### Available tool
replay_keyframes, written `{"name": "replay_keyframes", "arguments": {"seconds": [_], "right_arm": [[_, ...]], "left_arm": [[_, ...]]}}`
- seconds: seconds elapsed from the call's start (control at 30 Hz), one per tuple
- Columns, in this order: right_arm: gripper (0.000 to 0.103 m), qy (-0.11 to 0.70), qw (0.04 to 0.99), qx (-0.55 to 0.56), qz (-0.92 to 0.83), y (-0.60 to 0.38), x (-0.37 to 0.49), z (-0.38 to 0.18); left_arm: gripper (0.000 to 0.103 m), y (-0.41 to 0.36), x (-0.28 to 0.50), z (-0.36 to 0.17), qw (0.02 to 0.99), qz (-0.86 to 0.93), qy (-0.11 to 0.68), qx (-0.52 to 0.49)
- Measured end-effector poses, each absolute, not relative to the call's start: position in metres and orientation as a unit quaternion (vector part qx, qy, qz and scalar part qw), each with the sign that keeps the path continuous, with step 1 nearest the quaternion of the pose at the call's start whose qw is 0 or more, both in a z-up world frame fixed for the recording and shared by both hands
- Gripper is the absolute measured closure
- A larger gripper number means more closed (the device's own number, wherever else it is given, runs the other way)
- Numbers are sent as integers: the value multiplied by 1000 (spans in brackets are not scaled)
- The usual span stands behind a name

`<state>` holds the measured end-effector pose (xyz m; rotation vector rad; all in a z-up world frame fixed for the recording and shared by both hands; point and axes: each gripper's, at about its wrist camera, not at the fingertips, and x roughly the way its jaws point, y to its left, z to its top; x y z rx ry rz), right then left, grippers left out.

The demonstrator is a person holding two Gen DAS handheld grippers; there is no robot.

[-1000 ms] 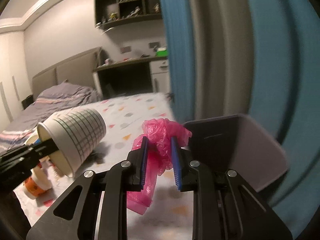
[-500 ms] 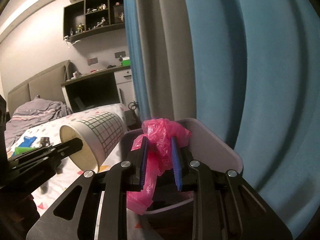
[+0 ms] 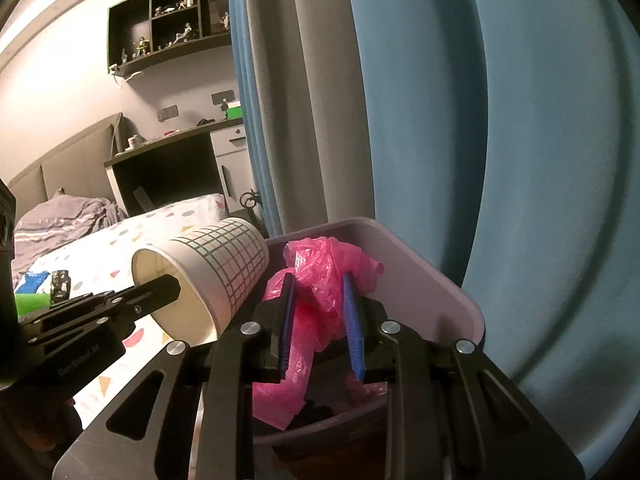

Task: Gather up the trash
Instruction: 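Carry the cup and pink bag to the grey bin and release them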

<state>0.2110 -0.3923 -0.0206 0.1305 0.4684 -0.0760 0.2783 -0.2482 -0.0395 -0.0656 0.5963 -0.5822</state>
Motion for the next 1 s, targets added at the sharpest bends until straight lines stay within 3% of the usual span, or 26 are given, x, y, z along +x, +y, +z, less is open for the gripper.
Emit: {"name": "replay_keyframes", "arguments": {"seconds": [0.53,0.67,1.0], "right_arm": [[77,240,967,74,-43,-399,221,-28],[66,237,967,79,-44,-403,219,-27],[54,211,972,76,-67,-404,202,-19]], "left_arm": [[101,-253,288,-53,906,-292,303,-42],[101,-256,290,-57,903,-298,308,-39],[101,-270,289,-67,896,-306,322,-23]]}}
